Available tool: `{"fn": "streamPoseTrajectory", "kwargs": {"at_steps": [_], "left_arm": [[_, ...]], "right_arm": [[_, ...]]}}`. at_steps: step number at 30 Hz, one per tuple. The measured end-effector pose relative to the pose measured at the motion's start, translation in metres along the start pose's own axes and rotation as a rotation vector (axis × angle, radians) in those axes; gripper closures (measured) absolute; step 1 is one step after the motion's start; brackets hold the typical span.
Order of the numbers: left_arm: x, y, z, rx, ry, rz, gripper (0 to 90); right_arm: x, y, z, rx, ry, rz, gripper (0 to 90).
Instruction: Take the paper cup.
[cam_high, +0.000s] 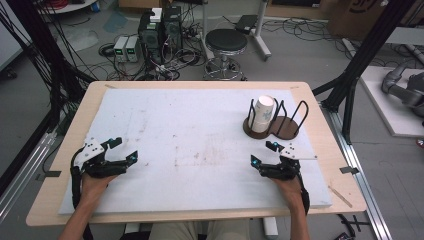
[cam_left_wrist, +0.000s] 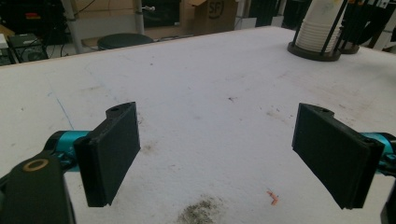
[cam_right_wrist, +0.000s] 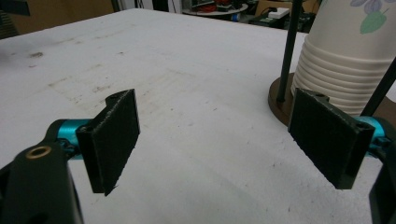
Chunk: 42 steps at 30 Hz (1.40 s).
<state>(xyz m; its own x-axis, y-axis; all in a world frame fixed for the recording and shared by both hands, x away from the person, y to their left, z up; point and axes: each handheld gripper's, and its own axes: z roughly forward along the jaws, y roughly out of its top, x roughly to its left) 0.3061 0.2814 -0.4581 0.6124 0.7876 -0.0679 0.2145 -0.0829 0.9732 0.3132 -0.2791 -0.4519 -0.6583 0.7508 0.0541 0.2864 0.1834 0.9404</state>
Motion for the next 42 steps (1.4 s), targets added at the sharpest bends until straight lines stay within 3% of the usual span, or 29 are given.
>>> {"fn": "streamPoseTrajectory", "kwargs": {"at_steps": [22,27,29,42], "left_arm": [[-0.001,0.000,0.000,0.005,0.006,0.002,15.0],[0.000,0.000,0.001,0.009,0.005,0.005,15.0],[0.000,0.000,0.001,0.007,0.004,0.002,15.0],[0.000,0.000,0.000,0.001,-0.016,0.005,15.0]], "right_arm": [[0.003,0.000,0.000,0.000,-0.008,-0.039,16.9],[0.002,0.001,0.000,0.005,-0.004,-0.018,16.9],[0.001,0.002,0.000,-0.020,0.015,-0.009,16.9],[0.002,0.035,-0.009,-0.031,0.029,-0.029,16.9]]}}
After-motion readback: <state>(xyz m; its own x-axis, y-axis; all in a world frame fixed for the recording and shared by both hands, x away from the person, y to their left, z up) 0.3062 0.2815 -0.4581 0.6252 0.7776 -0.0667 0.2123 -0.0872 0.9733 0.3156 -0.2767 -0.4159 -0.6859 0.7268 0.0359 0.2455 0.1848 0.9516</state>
